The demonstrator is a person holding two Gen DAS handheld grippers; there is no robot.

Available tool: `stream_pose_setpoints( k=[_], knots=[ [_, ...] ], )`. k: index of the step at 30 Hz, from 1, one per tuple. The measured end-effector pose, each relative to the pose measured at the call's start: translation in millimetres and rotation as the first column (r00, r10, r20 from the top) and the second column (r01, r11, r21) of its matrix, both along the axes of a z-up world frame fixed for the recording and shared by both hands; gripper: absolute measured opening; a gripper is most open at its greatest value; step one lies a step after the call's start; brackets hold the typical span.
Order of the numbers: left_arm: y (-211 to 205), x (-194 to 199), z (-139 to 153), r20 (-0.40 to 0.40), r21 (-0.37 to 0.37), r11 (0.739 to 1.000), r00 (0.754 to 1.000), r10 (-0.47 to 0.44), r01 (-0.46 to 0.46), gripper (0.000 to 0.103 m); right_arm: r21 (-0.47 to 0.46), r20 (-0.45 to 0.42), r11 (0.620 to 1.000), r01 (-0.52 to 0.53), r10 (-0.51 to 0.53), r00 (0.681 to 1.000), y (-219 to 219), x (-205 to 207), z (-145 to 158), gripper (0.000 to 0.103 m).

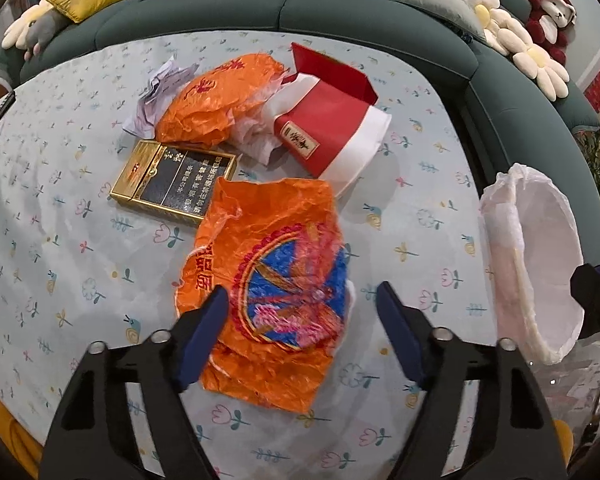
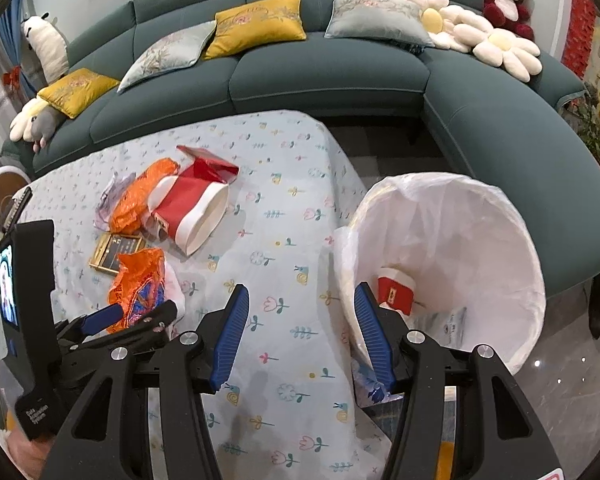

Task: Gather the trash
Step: 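Return both tools to the table and reach toward the orange bag, then grasp the orange plastic bag with the left tool while the right tool grasps a white glove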

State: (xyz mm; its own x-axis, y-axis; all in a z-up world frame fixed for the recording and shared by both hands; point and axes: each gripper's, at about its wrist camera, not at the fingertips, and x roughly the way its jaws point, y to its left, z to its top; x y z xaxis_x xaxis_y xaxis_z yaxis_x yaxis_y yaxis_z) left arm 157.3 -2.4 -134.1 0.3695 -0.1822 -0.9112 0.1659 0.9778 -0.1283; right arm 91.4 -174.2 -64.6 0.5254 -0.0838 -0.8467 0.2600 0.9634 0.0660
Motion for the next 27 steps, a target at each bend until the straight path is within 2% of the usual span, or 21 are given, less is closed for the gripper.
stream_pose_setpoints(
  k=[1,2,5,7,8,13,16,20,27],
  knots=[
    [1,1,-1,0.0,0.002,1.0,1.0,-0.001,0.001,0.05,0.001,-0.004,1.0,-0.001,0.001,1.0,1,1,-2,0.053],
    [3,1,-2,-0.003,0.002,1.0,1.0,-0.007,0.007,0.046,0.003,-0.009,1.0,-0.003,0.004,1.0,3,3,-4,0.053],
    [13,0,-1,-0.024,-0.058,0.998,1.0,-0.007,0.005,0.025,0.007,-0.02,1.0,-0.013,0.013,1.0,8,6,-8,0.053],
    [17,-1,-1,-0.028,-0.069,0.998,1.0,-0.01,0.008,0.012,0.008,-0.027,1.0,-0.023,0.024,0.999,14,9,-10,0.053],
    [20,-2,1,-0.024,-0.07,0.998,1.0,-0.012,0.01,0.009,0.009,-0.029,1.0,-0.028,0.029,0.999,17,10,-11,0.053],
    [40,-4,19,-0.005,-0.131,0.991,1.0,0.005,-0.005,0.008,0.012,-0.039,0.998,-0.065,0.065,0.997,36,14,-13,0.053],
    [49,-4,31,0.03,-0.118,0.993,1.0,0.008,-0.005,0.008,0.016,-0.042,0.996,-0.092,0.092,0.995,50,18,-14,0.053],
    [69,0,39,0.039,-0.113,0.993,0.998,0.044,-0.039,0.007,0.03,-0.046,0.991,-0.129,0.13,0.99,70,25,-18,0.053],
    [92,5,32,0.026,-0.097,0.992,0.997,0.079,-0.076,0.008,0.045,-0.078,0.981,-0.19,0.193,0.978,104,44,-34,0.054]
  ],
)
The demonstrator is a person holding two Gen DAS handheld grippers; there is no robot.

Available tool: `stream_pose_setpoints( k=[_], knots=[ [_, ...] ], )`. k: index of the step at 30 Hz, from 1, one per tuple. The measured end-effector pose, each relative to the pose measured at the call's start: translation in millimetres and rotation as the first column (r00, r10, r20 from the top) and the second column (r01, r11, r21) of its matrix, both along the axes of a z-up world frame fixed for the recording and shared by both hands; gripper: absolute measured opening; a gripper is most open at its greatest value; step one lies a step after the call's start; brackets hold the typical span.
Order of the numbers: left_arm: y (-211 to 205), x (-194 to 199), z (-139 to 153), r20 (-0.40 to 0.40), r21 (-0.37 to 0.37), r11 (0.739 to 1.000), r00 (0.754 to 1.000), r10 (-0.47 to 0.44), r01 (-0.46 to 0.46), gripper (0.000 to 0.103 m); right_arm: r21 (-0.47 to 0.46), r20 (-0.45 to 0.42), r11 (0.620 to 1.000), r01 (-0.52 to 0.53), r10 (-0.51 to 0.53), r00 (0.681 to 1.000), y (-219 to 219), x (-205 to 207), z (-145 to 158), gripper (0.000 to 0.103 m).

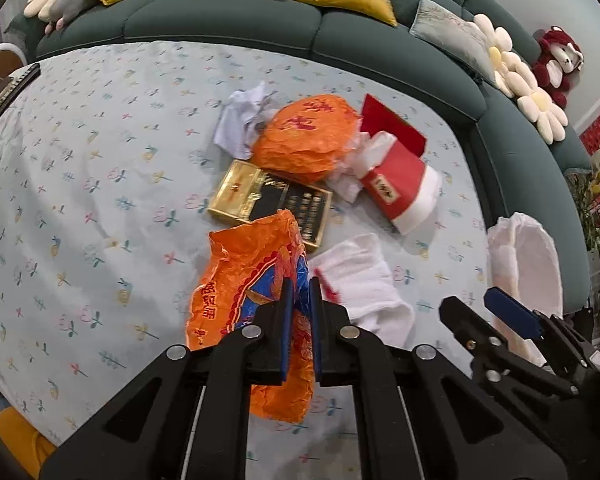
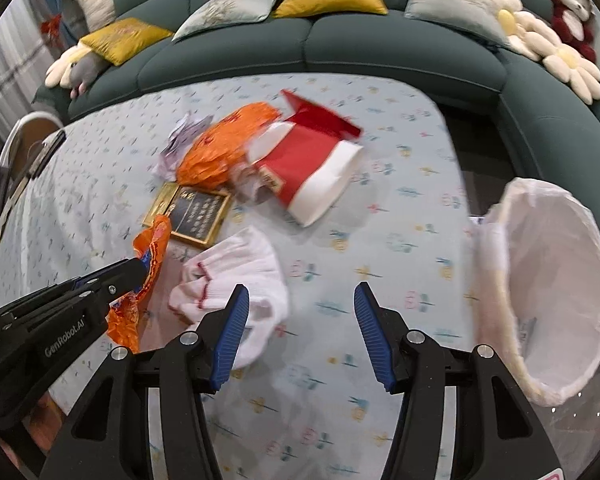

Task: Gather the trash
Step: 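Grasp the orange plastic bag with the left tool while the right tool grasps a white glove, then lift the orange bag and white glove and carry them toward the bin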

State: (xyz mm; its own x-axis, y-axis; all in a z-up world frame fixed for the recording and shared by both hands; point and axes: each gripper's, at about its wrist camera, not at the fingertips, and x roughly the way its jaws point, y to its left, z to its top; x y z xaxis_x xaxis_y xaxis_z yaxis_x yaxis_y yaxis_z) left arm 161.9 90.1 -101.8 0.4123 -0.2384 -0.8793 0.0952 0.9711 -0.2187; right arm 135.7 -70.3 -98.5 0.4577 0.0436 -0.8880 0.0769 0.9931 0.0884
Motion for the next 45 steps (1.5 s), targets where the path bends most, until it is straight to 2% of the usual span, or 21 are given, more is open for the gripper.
stream_pose_setpoints(
  k=[7,13,16,21,23,25,27,35,38,39,40,41,43,44,45],
  knots=[
    [14,5,-14,-0.035,-0.022,0.999,0.999,0.023,-0.024,0.008,0.011,-0.065,1.0,-0.022,0.022,0.998,17,17,-29,0.053],
    [16,8,-20,-0.049,-0.032,0.999,0.999,0.023,-0.024,0.008,0.009,-0.127,1.0,-0.026,0.027,0.992,24,22,-53,0.048],
    [15,8,-25,-0.058,-0.03,0.999,0.998,0.018,-0.02,0.008,0.031,-0.124,0.999,-0.028,0.031,0.992,25,20,-58,0.04],
    [13,6,-29,-0.069,-0.033,0.999,0.997,0.019,-0.021,0.008,0.052,-0.125,0.998,-0.047,0.053,0.991,28,18,-57,0.014],
    [13,5,-30,-0.082,-0.028,0.999,0.996,0.03,-0.032,0.018,0.048,-0.118,0.998,-0.05,0.056,0.991,27,17,-54,0.01],
    [14,4,-31,-0.093,-0.018,0.999,0.995,0.045,-0.047,0.053,0.05,-0.105,0.998,-0.047,0.052,0.993,24,15,-49,0.009],
    [15,0,-32,-0.082,0.003,0.997,0.994,0.072,-0.072,0.058,0.056,-0.09,0.998,-0.035,0.04,0.995,18,11,-43,0.008],
    [10,0,-53,-0.101,0.105,0.991,0.991,0.094,-0.083,0.065,0.064,-0.062,0.998,0.024,-0.02,0.998,-14,2,-26,0.008],
    [3,-2,-56,-0.078,0.137,0.988,0.994,0.08,-0.069,0.063,0.064,-0.06,0.997,0.035,-0.031,0.998,-20,-3,-25,0.008],
    [1,-3,-57,-0.071,0.15,0.986,0.994,0.078,-0.067,0.056,0.064,-0.06,0.997,0.039,-0.035,0.998,-22,-4,-24,0.008],
    [0,-4,-56,-0.06,0.16,0.985,0.996,0.072,-0.061,0.045,0.066,-0.06,0.997,0.044,-0.04,0.997,-23,-5,-24,0.008],
    [-1,-5,-56,-0.058,0.156,0.987,0.997,0.059,-0.05,0.039,0.069,-0.059,0.996,0.05,-0.046,0.997,-25,-7,-24,0.008],
    [-6,-6,-53,-0.066,0.116,0.993,0.997,0.035,-0.027,0.011,0.073,-0.055,0.996,0.057,-0.053,0.997,-27,-9,-22,0.008],
    [-8,-7,-53,-0.078,0.093,0.996,0.997,0.021,-0.014,0.008,0.075,-0.052,0.995,0.06,-0.057,0.997,-29,-10,-21,0.008],
    [-10,-7,-52,-0.077,0.101,0.995,0.997,0.017,-0.01,0.006,0.077,-0.048,0.995,0.064,-0.06,0.997,-30,-12,-19,0.008]
  ],
)
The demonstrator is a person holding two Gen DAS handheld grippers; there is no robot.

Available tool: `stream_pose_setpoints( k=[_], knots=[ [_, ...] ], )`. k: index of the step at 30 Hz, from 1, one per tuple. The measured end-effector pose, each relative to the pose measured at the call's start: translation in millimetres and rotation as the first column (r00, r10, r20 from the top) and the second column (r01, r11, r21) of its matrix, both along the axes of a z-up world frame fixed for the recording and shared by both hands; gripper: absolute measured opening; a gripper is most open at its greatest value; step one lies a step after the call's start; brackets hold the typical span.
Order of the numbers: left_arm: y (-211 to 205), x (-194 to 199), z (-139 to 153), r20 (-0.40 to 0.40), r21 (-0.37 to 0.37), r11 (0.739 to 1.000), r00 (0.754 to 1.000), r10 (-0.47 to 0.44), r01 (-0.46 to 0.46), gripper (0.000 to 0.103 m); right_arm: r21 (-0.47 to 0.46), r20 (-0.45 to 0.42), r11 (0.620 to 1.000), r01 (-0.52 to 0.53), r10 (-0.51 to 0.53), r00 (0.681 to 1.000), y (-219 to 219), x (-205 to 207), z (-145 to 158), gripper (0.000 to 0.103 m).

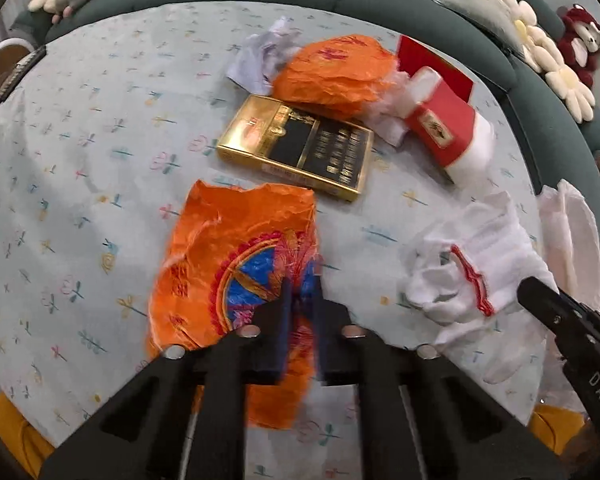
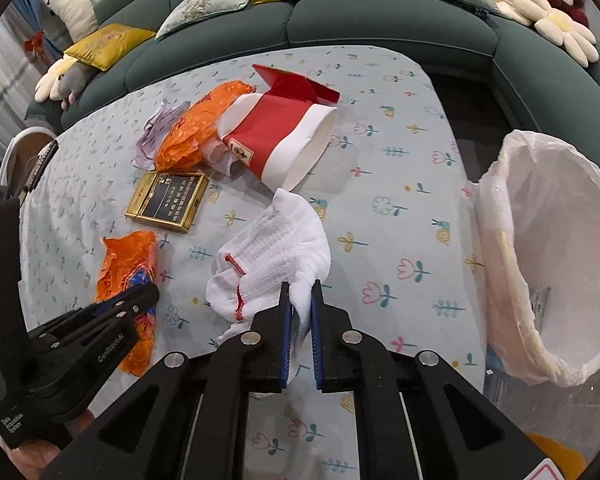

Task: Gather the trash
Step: 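Lift the orange bag and white glove and carry them toward the bin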

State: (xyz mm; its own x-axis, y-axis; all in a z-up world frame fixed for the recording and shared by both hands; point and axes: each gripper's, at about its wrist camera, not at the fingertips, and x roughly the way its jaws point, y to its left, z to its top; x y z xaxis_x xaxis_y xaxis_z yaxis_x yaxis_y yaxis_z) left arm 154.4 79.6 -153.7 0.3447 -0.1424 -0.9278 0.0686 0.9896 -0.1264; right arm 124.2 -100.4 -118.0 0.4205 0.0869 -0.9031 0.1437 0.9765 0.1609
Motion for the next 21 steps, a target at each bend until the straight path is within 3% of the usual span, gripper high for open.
stream_pose_setpoints(
  k=[6,13,21],
  knots=[
    [-11,-7,15,0.022,-0.029,0.999,0.999,-0.033,0.034,0.003,0.002,0.041,1.0,0.019,-0.019,0.999,-12,-8,17,0.008],
    [-42,-13,53,0.09,-0.077,0.992,0.991,-0.098,0.105,0.003,0.002,0.111,0.998,0.07,-0.07,0.991,-43,-17,48,0.008],
    [-98,-24,94,0.157,-0.145,0.965,0.968,-0.197,0.22,0.003,-0.012,0.186,0.99,0.139,-0.134,0.973,-85,-32,80,0.008]
  ],
)
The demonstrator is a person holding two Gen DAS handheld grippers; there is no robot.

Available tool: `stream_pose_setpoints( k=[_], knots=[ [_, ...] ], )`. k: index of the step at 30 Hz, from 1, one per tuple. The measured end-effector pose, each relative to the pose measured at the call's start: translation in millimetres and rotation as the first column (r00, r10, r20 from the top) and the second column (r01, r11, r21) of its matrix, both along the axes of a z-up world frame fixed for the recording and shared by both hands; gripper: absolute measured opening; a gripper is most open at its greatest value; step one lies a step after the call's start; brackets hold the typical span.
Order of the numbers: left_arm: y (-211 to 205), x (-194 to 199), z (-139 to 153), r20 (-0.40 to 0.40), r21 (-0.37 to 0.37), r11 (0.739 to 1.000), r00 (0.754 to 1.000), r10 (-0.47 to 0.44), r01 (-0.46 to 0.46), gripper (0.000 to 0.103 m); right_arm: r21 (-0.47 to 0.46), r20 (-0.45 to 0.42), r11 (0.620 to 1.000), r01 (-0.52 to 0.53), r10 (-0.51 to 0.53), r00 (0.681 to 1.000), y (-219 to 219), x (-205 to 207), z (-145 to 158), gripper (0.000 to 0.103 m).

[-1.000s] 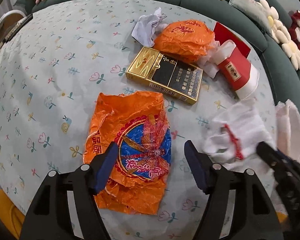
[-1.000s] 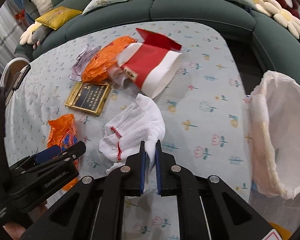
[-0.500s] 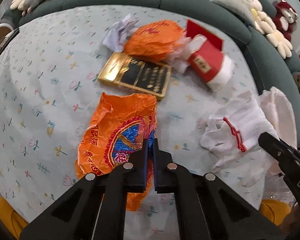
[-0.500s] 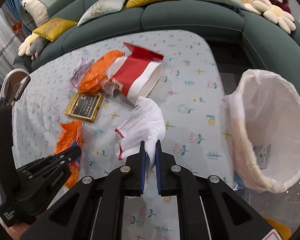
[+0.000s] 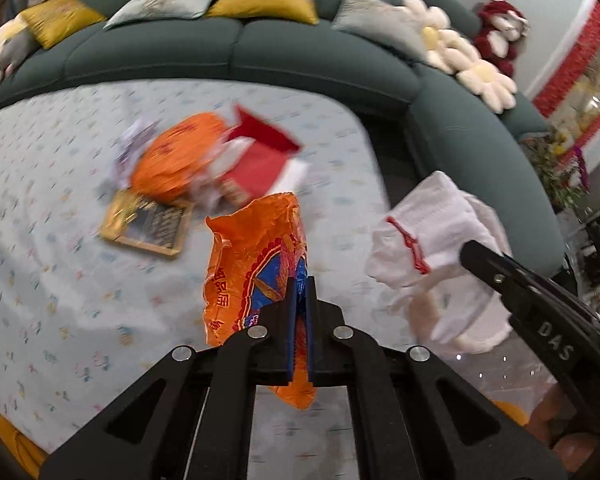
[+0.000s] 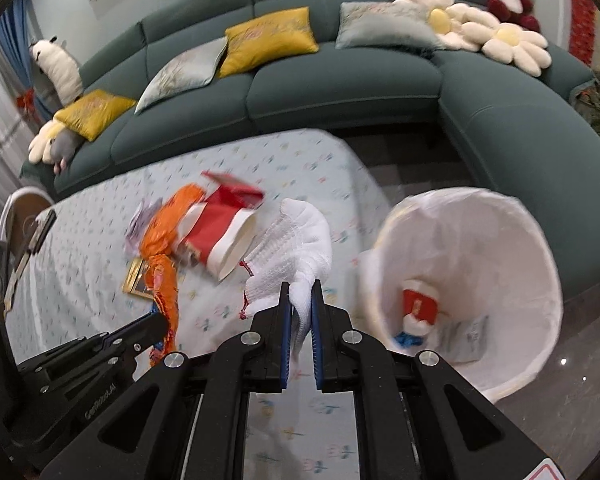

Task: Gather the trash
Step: 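Lift the orange bag and white glove and carry them toward the bin, then open both tools over the bin to drop the bag and glove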

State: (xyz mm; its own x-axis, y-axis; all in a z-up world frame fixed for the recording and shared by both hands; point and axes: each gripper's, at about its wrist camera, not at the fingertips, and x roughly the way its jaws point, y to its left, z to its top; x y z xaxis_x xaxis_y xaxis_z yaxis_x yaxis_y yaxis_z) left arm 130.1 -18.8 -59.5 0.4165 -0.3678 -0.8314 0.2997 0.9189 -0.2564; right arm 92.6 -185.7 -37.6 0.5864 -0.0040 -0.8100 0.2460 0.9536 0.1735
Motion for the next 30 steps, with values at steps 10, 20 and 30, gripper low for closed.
stream_pose_setpoints(
  k=[10,20,30],
  knots=[
    [-90,-6,34,0.054,-0.076,0.985,0.987,-0.153,0.157,0.003,-0.033,0.041,0.992,0.124,-0.123,0.992,-69,-28,16,0.009],
    [-159,-14,37,0.066,-0.096,0.958,0.962,-0.264,0.27,0.003,-0.025,0.045,0.973,0.228,-0.227,0.973,-129,-55,11,0.009],
    [-196,-18,22,0.031,-0.09,0.944,0.948,-0.317,0.318,0.005,-0.013,0.032,0.964,0.265,-0.265,0.964,-152,-65,-2,0.01]
  ],
)
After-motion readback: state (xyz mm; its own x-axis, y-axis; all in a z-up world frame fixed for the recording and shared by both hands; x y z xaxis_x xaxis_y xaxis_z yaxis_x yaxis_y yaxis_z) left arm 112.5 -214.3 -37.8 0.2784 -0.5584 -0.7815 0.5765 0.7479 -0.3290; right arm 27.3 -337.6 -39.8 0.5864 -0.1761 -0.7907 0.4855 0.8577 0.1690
